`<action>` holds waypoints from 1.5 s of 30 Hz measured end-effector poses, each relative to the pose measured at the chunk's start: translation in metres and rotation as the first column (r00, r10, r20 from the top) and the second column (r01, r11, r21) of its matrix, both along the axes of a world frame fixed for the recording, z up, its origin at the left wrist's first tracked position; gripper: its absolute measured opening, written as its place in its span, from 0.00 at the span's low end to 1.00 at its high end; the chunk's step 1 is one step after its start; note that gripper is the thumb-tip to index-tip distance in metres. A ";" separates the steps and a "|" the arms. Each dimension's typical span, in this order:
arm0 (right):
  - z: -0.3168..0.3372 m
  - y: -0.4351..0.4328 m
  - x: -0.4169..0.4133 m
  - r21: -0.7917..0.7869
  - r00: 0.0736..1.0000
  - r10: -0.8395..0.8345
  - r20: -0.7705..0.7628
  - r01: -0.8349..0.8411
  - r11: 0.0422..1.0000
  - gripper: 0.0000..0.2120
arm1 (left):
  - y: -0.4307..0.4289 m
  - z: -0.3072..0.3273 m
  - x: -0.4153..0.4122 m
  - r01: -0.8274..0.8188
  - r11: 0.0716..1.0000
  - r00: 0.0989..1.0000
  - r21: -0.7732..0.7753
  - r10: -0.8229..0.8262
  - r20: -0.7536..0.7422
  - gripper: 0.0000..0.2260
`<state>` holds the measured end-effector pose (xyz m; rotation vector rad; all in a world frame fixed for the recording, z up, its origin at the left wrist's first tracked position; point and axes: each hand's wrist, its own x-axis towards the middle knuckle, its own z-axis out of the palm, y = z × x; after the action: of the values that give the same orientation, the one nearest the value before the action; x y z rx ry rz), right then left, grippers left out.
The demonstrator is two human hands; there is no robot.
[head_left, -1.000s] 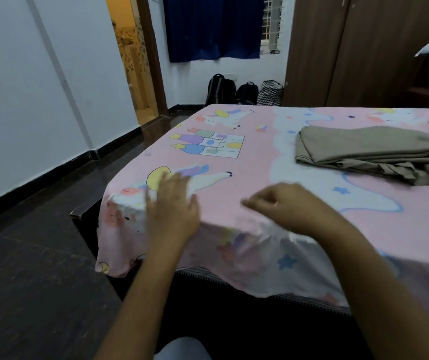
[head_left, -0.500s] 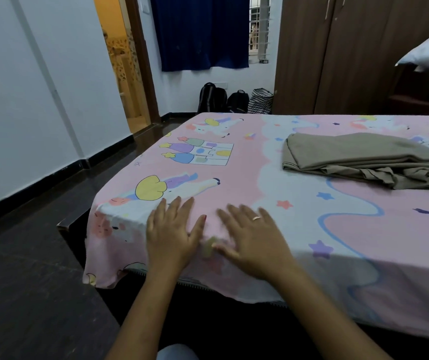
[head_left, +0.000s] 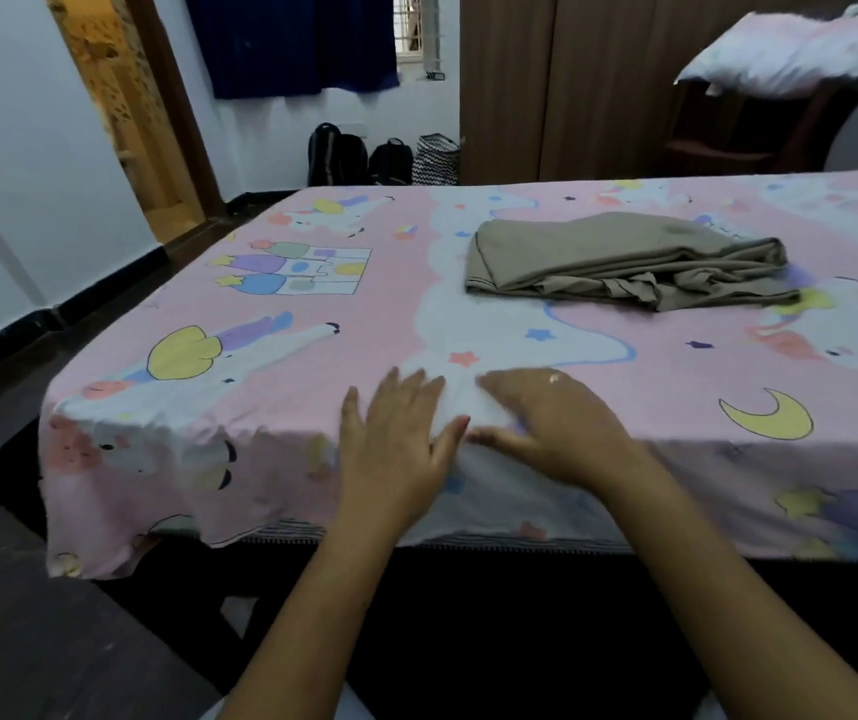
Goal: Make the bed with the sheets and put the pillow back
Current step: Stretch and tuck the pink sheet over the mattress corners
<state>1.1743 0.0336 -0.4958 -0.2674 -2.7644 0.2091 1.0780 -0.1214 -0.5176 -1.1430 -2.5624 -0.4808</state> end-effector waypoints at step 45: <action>-0.025 0.000 -0.006 0.043 0.966 -0.259 0.013 0.259 0.965 0.32 | 0.040 -0.018 -0.002 0.152 0.987 0.961 -0.058 -0.161 -0.223 0.36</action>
<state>1.1686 0.0335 -0.5211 -0.6175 -2.7128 0.0823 1.0759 -0.0814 -0.5357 -1.3395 -2.3069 -0.3130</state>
